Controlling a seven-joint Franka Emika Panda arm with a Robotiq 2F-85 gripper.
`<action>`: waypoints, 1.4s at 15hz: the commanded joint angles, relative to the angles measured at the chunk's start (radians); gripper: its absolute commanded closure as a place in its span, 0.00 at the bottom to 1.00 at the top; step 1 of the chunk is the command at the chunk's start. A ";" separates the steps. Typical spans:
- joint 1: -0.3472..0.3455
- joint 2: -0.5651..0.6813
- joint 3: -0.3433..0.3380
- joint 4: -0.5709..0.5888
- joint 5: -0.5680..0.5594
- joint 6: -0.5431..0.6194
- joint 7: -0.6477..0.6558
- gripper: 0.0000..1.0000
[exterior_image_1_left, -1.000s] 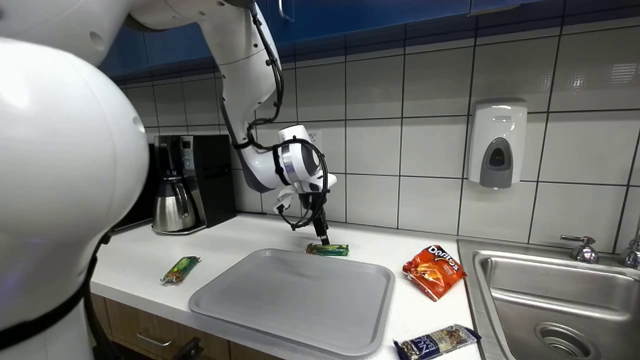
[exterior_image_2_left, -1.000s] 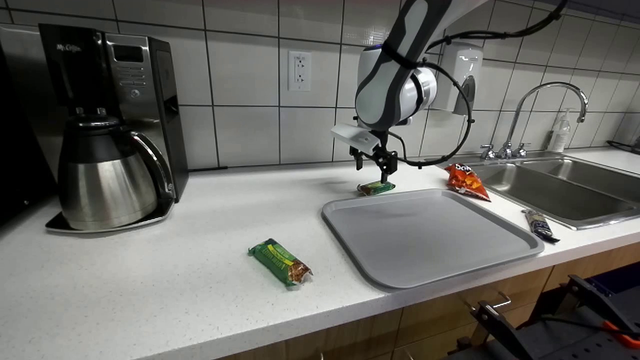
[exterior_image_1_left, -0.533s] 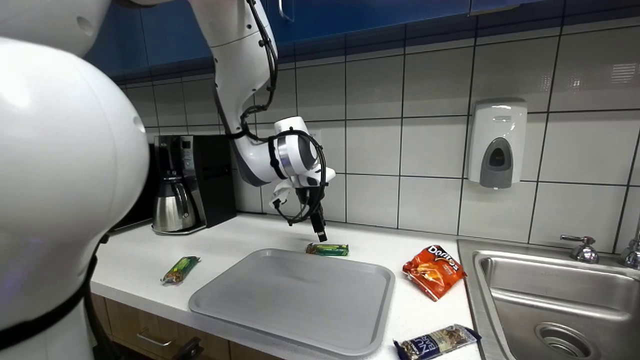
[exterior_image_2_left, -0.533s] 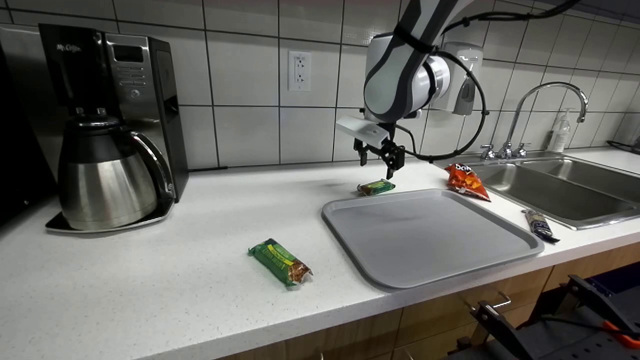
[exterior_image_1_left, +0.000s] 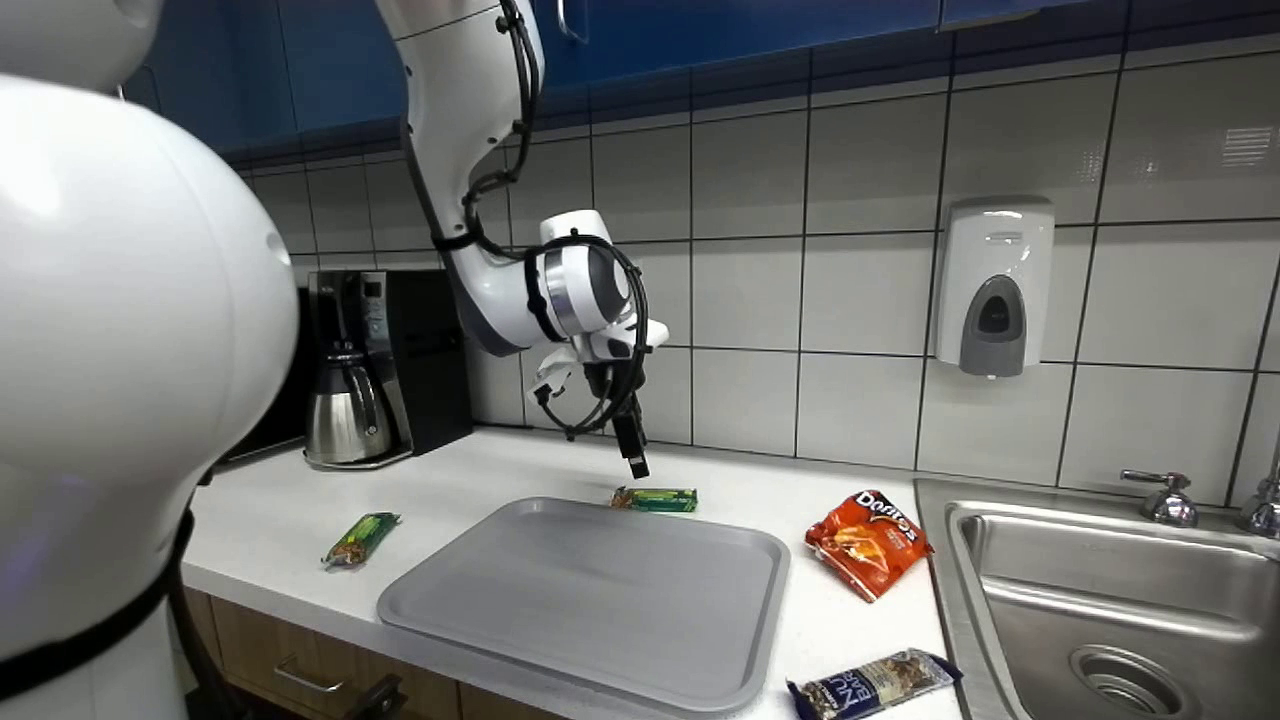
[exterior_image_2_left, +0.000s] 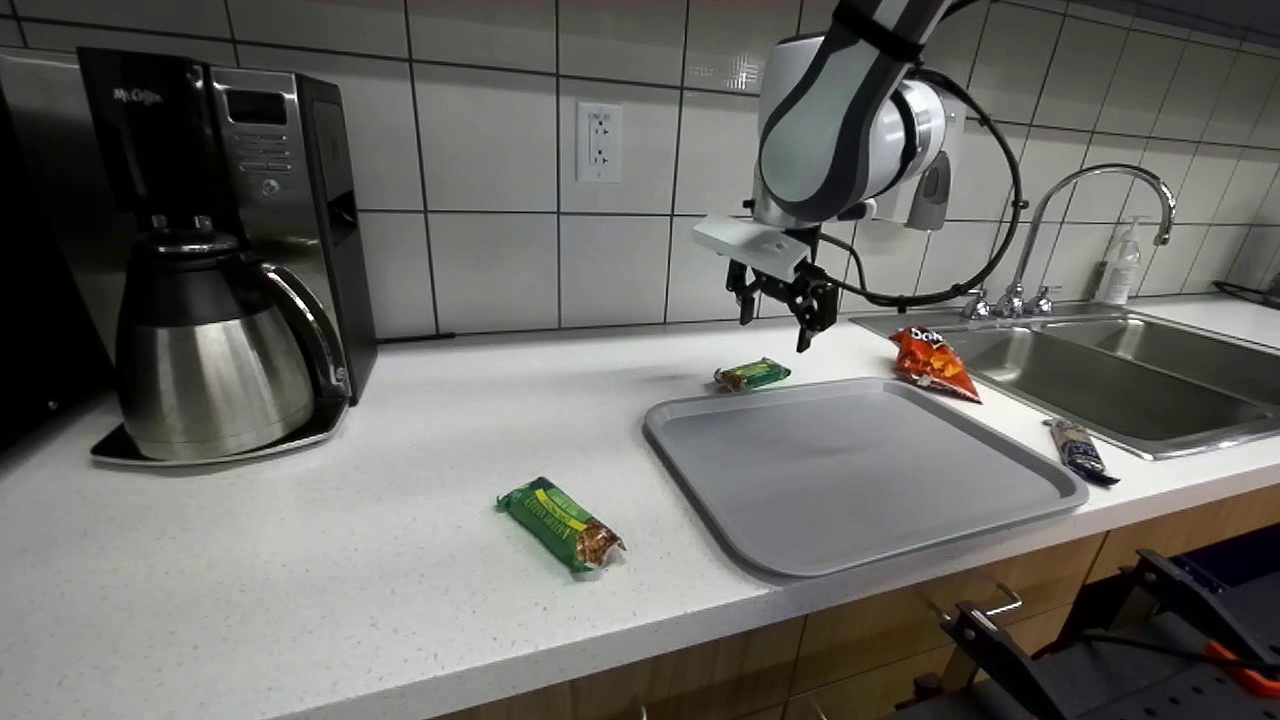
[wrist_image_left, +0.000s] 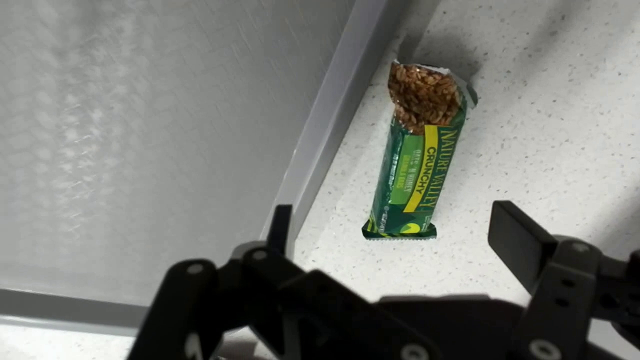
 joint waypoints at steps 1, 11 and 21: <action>0.003 -0.100 -0.010 -0.097 -0.044 0.005 -0.003 0.00; -0.036 -0.255 0.013 -0.245 -0.144 -0.010 0.027 0.00; -0.127 -0.426 0.116 -0.391 -0.188 -0.035 0.058 0.00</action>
